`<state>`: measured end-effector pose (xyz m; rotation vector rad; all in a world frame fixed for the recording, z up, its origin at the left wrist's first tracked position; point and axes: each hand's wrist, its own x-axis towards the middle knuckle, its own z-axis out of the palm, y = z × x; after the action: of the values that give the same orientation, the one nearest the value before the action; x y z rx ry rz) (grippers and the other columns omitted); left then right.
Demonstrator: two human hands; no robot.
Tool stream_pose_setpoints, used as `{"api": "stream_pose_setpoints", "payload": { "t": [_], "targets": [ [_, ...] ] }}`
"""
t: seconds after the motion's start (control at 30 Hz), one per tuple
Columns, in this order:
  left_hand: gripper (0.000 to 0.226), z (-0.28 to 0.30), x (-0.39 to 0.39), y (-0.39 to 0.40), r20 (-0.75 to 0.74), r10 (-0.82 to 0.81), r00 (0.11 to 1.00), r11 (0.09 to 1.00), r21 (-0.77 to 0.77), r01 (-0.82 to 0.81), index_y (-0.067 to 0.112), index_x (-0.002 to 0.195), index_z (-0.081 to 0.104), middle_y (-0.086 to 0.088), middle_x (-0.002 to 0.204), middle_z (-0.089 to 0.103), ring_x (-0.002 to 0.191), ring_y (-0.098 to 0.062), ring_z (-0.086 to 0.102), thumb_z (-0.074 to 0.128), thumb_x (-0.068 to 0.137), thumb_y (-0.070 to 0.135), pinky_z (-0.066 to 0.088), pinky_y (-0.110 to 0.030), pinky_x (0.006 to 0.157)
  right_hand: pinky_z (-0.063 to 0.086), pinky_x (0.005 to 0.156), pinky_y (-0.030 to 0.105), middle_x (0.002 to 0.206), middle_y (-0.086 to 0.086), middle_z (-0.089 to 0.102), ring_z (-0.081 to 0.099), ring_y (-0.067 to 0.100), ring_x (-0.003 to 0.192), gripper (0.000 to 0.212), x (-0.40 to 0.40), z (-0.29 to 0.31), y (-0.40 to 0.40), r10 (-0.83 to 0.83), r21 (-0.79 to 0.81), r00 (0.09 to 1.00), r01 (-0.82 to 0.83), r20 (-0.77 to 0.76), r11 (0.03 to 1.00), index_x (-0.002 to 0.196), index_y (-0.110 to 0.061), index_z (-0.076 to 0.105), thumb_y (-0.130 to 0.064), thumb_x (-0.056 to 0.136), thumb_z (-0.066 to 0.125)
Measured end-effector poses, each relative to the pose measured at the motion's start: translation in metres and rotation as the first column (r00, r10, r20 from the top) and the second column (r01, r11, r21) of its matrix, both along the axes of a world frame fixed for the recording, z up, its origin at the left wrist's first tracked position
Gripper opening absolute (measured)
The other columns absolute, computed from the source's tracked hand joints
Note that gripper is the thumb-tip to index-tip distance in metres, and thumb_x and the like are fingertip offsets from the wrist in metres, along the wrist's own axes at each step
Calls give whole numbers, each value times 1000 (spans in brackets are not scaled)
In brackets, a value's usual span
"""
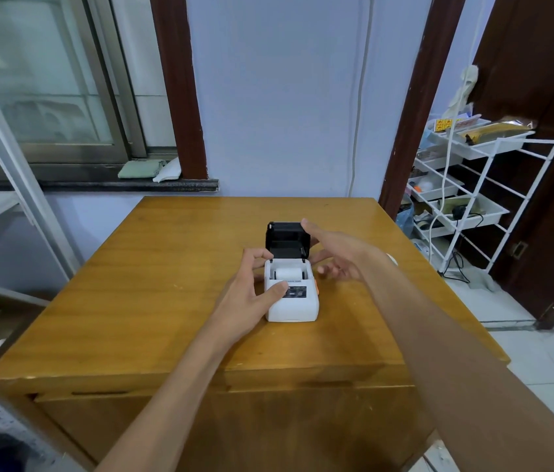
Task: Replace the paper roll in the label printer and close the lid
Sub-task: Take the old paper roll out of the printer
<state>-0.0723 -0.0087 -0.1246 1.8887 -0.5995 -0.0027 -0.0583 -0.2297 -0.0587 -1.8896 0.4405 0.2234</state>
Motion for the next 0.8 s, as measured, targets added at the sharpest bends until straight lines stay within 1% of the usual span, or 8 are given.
{"api": "stream_pose_setpoints", "payload": {
  "t": [0.13, 0.27, 0.33, 0.43, 0.57, 0.67, 0.73, 0.8],
  "targets": [
    [39, 0, 0, 0, 9, 19, 1000, 999, 35, -19, 43, 124, 44, 17, 137, 60, 121, 8, 58, 70, 95, 42, 56, -36, 97, 39, 46, 21, 98, 4, 78, 55, 9, 53, 72, -1, -8, 5, -52, 66, 998, 50, 19, 997, 118, -20, 68, -83, 92, 44],
    [38, 0, 0, 1, 21, 33, 999, 998, 52, -34, 44, 124, 47, 19, 135, 61, 113, 14, 59, 68, 93, 48, 58, -43, 96, 40, 46, 21, 97, 7, 74, 55, 10, 54, 77, 1, -10, 6, -55, 135, 998, 56, -8, 989, 120, -17, 66, -85, 89, 46],
    [41, 1, -1, 0, 17, 38, 999, 999, 36, -39, 44, 124, 48, 17, 136, 62, 113, 8, 62, 69, 90, 49, 58, -44, 96, 40, 45, 21, 91, 5, 71, 54, 10, 52, 79, 0, -14, 7, -52, 169, 999, 52, -5, 984, 115, -16, 69, -87, 86, 48],
    [45, 2, -2, 0, 11, 42, 999, 999, 34, -43, 46, 130, 47, 16, 139, 62, 117, 4, 62, 70, 91, 47, 57, -42, 98, 42, 44, 21, 82, 4, 70, 51, 9, 49, 76, -3, -25, 11, -67, 192, 996, 55, 59, 980, 105, -19, 69, -87, 88, 42],
    [46, 0, -3, -1, 8, 38, 999, 998, 40, -38, 49, 135, 49, 23, 138, 62, 115, 16, 58, 70, 96, 39, 53, -33, 99, 46, 48, 24, 89, 7, 73, 53, 11, 51, 75, -9, -37, 12, -90, 206, 984, 57, 154, 977, 116, -17, 71, -81, 95, 38],
    [43, -2, -2, -1, 6, 51, 999, 997, 56, -51, 44, 136, 53, 26, 130, 64, 110, 22, 57, 70, 97, 37, 53, -32, 99, 49, 53, 25, 82, 4, 64, 54, 11, 58, 61, -17, -41, 15, -90, 109, 974, 69, 208, 992, 122, -20, 64, -72, 100, 43],
    [42, -3, 0, -2, 18, 79, 997, 992, 100, -80, 44, 136, 52, 21, 130, 65, 115, 11, 59, 67, 96, 45, 53, -38, 101, 52, 62, 29, 89, -2, 66, 59, 11, 69, 49, -23, -51, 19, -132, 36, 942, 127, 309, 991, 122, -21, 61, -64, 101, 51],
    [46, -4, 1, -2, 49, 105, 993, 979, 168, -112, 44, 136, 50, 15, 135, 64, 120, -6, 61, 61, 93, 56, 54, -44, 100, 57, 75, 32, 104, -9, 68, 65, 8, 84, 34, -28, -65, 22, -184, -53, 849, 241, 496, 969, 115, -25, 64, -56, 100, 59]
  ]
}}
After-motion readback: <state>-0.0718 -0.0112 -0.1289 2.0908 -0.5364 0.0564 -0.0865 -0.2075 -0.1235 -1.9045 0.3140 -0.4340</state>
